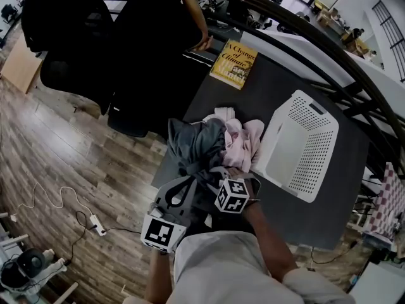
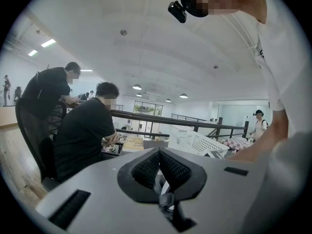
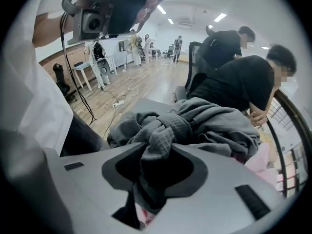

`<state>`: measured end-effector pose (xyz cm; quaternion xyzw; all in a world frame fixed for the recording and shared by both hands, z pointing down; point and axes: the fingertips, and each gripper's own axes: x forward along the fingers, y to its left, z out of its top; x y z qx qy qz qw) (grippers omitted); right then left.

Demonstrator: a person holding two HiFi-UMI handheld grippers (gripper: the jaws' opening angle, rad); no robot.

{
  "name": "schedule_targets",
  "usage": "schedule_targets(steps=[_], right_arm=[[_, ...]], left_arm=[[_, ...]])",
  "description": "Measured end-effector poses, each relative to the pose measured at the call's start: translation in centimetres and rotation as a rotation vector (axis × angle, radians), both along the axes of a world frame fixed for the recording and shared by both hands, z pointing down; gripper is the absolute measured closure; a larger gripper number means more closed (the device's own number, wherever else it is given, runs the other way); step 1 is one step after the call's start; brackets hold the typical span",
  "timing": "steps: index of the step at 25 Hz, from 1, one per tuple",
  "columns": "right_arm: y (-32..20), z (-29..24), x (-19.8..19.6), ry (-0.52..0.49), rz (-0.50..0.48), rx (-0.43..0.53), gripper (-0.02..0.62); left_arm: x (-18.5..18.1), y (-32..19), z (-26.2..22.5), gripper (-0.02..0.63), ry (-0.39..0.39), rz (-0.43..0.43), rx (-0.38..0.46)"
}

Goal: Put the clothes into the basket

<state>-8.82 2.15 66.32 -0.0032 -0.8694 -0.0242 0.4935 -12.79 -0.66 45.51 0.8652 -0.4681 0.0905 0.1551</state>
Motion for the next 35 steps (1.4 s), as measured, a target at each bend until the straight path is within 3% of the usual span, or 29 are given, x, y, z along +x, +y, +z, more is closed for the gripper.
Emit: schedule_targets(steps=[3, 6, 21, 35], right_arm=[[-0.4, -0.1, -0.1, -0.006, 0.026, 0.003, 0.529], [-0.7, -0.8, -0.2, -0.027, 0.059, -0.002, 0.546], [-2.0, -7.2, -0.9, -0.224, 0.236, 0.042, 0.552], [-4.6, -16.0, 0.5, -0.410, 0.387, 0.158, 0.554]], left_arm=[[0.0, -0.1, 0.0, 0.604, -0.001, 0.005, 0.003], [0.0, -0.1, -0.1, 0.604, -0.006, 0.013, 0.009], [0.4, -0.3, -1.5, 0.604, -0.013, 0.053, 0.046], [2.3, -1.2, -4.7, 0.604, 0.017, 0.130, 0.109]])
